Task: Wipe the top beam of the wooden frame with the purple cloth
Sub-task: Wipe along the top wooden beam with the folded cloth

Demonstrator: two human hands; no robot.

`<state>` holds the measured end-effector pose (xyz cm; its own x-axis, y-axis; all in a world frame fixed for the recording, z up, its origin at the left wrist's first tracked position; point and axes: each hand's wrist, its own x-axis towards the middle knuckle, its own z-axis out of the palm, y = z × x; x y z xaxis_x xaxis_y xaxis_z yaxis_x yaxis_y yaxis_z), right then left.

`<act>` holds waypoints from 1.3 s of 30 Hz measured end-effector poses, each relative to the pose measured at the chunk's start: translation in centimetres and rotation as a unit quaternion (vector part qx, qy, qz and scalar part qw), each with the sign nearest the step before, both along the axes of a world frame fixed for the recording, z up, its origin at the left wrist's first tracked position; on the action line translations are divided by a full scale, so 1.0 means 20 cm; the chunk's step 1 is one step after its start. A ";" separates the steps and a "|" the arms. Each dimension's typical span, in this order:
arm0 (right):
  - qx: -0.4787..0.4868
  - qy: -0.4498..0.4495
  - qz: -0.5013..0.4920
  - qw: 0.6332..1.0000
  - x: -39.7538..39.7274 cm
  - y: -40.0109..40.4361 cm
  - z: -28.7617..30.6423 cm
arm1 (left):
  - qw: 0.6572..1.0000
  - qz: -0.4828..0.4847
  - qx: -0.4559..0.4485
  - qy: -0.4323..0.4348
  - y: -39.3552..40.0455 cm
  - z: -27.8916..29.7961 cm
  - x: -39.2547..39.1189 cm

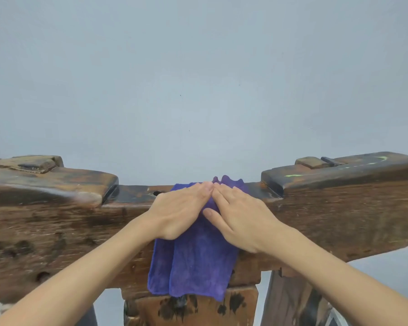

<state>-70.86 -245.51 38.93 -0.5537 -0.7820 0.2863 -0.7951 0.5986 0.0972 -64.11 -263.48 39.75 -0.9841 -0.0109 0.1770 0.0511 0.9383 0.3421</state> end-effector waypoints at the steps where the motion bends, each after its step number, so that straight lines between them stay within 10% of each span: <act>1: -0.002 -0.016 0.020 1.000 -0.01 -0.02 0.01 | 1.000 0.006 -0.005 0.003 0.02 0.01 -0.01; 15: 0.018 -0.153 -0.039 0.987 -0.32 -0.03 0.17 | 0.979 0.070 0.158 -0.107 0.18 0.14 -0.46; 27: -0.038 -0.086 -0.166 0.982 -0.20 0.08 0.11 | 0.976 -0.081 0.184 -0.088 0.33 0.12 -0.51; 39: 0.013 -0.025 -0.240 0.970 0.14 -0.01 -0.05 | 0.991 -0.062 -0.071 0.090 0.24 -0.03 -0.14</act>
